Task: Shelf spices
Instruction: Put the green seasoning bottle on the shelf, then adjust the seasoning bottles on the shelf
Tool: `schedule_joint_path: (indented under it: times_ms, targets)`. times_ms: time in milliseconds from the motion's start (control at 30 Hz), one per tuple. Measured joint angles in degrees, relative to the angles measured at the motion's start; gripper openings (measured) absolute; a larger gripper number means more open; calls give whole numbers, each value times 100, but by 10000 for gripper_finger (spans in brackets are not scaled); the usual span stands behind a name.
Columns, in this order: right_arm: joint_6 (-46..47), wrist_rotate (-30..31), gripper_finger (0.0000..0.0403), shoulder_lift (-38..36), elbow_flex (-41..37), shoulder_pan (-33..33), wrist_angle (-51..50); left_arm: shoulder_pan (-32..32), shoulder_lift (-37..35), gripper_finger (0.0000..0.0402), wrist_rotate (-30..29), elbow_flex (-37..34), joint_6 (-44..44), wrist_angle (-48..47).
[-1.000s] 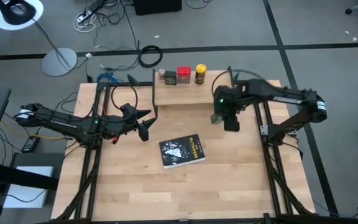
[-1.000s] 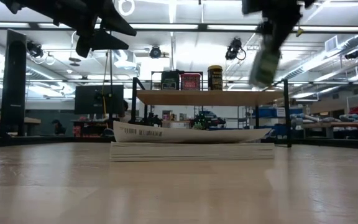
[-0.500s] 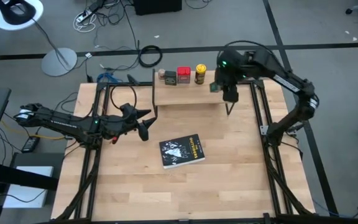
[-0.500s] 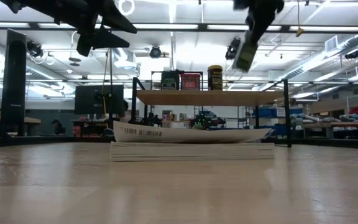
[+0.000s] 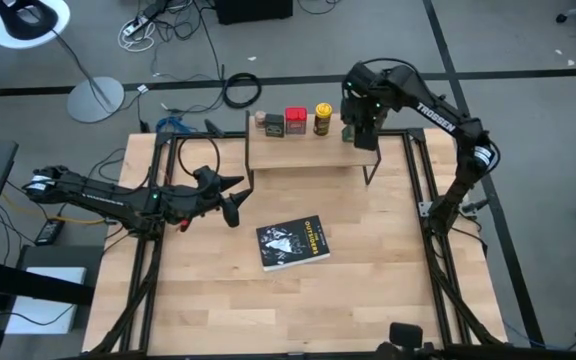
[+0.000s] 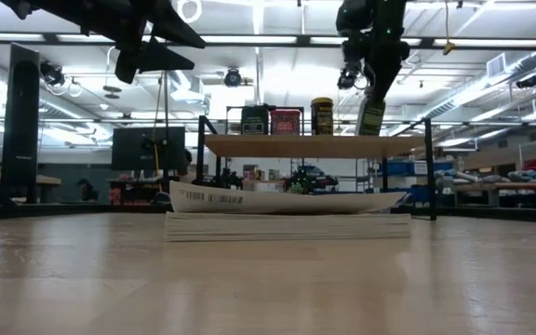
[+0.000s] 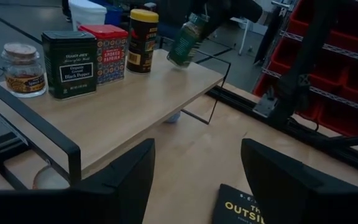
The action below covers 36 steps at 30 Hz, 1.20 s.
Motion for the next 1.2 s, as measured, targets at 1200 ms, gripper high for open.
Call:
schedule_joint_path:
  times_ms: [1200]
  targets:
    - [22,-264,304,26,0,-100,456,0,0,242,50,0,99,-3]
